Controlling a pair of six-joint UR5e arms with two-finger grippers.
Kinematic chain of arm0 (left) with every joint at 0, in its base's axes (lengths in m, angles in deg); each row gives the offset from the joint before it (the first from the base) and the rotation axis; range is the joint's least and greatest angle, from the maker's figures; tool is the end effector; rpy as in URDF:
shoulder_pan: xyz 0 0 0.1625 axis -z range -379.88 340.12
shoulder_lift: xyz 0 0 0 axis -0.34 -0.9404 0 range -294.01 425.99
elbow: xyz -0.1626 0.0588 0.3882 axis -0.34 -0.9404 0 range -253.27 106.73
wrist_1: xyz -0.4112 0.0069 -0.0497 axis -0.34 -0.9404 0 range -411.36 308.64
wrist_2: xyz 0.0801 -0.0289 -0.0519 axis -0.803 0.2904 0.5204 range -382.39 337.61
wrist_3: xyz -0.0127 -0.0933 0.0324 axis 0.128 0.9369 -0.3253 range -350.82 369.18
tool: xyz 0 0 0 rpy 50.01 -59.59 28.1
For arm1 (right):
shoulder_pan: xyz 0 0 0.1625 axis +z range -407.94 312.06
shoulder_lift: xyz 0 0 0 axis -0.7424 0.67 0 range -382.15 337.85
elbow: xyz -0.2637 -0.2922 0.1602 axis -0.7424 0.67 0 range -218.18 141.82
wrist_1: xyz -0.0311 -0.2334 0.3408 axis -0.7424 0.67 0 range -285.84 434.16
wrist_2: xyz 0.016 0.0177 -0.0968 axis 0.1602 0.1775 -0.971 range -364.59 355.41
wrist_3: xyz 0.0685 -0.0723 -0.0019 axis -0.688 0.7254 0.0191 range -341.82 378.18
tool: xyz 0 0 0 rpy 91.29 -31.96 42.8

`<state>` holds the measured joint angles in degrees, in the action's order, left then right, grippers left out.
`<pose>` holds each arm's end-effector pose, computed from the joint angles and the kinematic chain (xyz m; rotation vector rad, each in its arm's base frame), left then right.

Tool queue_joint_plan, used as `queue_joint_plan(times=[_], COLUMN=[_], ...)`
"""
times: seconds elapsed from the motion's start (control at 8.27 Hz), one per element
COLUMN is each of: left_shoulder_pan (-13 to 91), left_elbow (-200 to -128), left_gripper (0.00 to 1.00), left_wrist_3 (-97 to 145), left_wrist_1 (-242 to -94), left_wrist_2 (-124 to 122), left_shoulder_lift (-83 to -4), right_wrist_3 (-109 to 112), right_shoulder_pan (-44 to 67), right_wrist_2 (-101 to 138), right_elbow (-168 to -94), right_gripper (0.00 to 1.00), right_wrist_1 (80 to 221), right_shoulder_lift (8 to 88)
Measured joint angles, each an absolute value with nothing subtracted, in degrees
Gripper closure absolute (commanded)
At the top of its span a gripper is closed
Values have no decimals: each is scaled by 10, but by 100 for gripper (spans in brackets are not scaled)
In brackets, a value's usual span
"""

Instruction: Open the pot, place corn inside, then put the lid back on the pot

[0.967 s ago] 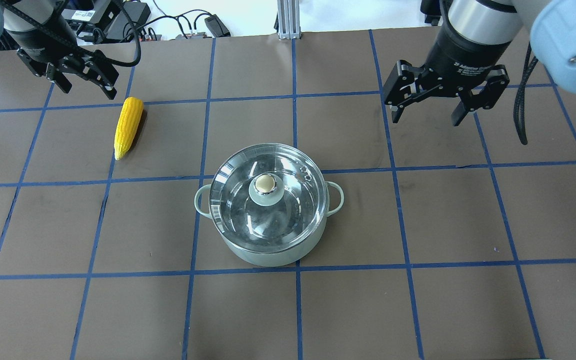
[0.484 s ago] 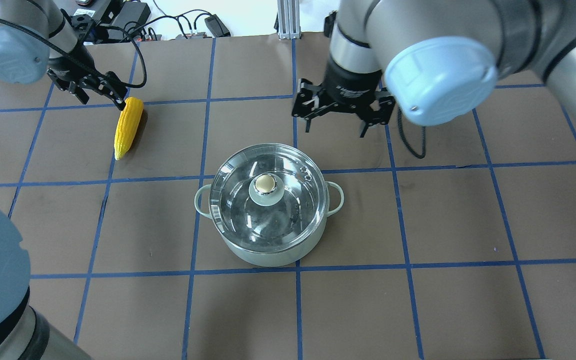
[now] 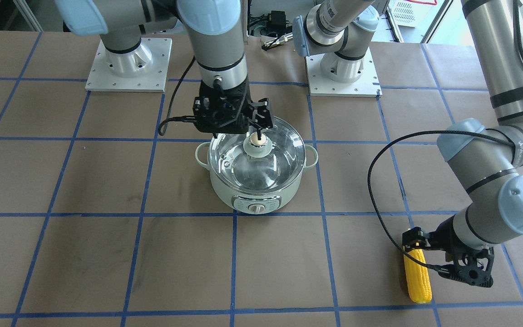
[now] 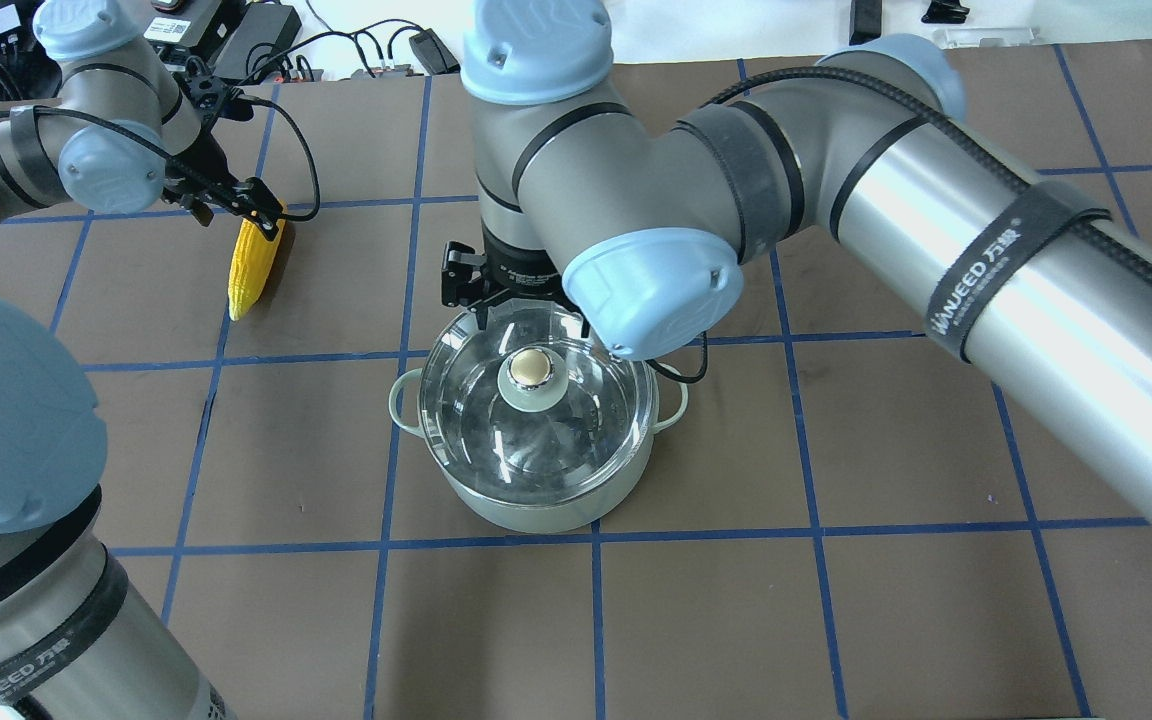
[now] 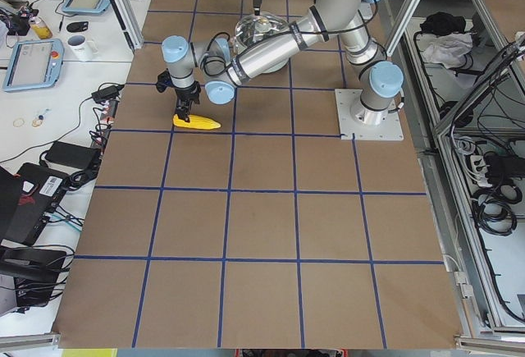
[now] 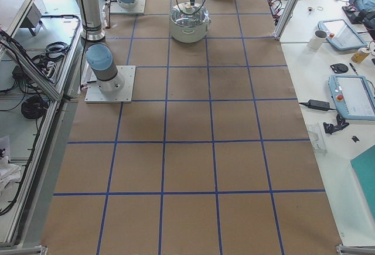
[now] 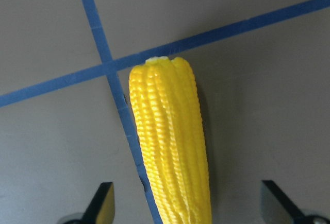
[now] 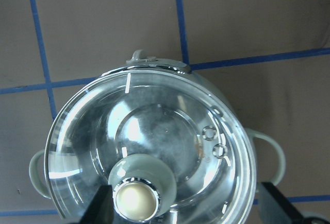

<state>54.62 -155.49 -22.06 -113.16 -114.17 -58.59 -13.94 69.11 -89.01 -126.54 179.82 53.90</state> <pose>0.0599 -0.7030 0.2385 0.4243 3.0742 -0.0156 0.3961 -0.4613 0.3982 0.1297 3.0254 -0.0042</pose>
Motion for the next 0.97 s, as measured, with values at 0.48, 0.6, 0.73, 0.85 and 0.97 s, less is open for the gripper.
queue_joint_plan(times=[0.48, 0.6, 0.73, 0.85, 0.97], left_shoulder_pan=[545, 545, 545, 545, 545], left_elbow=[-1556, -1556, -1556, -1557, -1557], left_gripper=[0, 4, 26, 87, 100], left_wrist_3=[-257, -258, -258, -258, -256], left_wrist_1=[-1087, -1086, -1085, -1084, -1085], left_wrist_2=[-1140, -1140, -1140, -1140, -1140], left_shoulder_lift=[-618, -622, -625, -627, -629], right_wrist_3=[-142, -134, -128, -125, -125], right_shoulder_pan=[717, 721, 722, 723, 723], right_wrist_2=[-889, -899, -922, -937, -943], right_elbow=[-1267, -1267, -1267, -1268, -1271], right_gripper=[1, 8, 9, 9, 11], right_wrist_1=[1809, 1813, 1815, 1812, 1807], right_shoulder_lift=[522, 518, 516, 512, 509])
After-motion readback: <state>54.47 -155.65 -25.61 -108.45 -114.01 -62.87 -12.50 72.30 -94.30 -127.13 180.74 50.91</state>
